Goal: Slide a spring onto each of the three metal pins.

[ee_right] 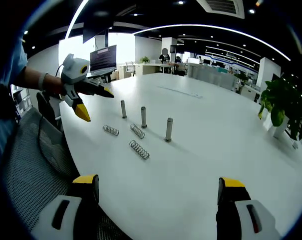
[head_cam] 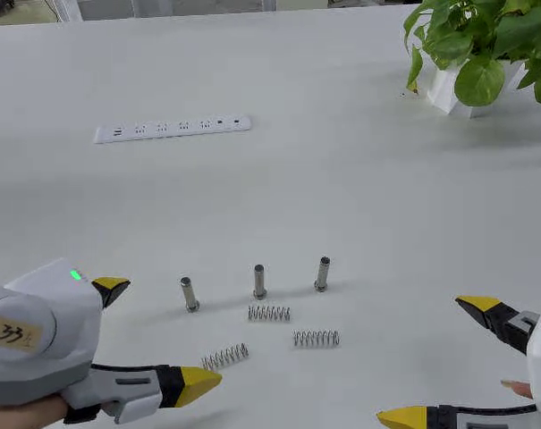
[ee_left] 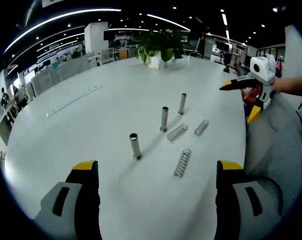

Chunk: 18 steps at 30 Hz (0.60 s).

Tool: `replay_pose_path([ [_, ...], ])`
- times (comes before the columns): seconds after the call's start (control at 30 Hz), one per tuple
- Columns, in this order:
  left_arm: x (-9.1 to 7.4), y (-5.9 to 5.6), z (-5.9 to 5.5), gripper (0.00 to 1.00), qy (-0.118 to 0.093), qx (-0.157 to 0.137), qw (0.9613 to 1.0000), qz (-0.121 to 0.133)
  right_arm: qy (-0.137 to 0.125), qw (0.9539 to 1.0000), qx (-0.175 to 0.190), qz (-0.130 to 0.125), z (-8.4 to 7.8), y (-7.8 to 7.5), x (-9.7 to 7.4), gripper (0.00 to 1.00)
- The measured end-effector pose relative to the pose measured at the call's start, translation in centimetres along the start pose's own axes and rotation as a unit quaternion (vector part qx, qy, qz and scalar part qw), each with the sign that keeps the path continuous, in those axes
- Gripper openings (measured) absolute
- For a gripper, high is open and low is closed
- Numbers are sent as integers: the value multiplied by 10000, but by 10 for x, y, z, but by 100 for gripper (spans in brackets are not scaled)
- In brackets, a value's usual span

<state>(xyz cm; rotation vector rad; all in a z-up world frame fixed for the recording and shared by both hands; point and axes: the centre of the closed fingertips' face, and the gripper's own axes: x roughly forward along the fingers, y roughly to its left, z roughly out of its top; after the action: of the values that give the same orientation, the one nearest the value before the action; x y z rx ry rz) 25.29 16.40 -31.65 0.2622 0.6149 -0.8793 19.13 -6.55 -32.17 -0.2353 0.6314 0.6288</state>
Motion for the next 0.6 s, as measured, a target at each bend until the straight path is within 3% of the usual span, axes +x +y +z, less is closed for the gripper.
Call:
replay_pose_path([
  [0.27, -3, -12, -4, 93, -184, 40, 9997, -138, 30, 10000, -23, -3, -1, 1, 0, 99],
  [0.6, 3, -21, -9, 88, -224, 78, 9994, -256, 32, 10000, -6, -2, -1, 1, 0, 99],
])
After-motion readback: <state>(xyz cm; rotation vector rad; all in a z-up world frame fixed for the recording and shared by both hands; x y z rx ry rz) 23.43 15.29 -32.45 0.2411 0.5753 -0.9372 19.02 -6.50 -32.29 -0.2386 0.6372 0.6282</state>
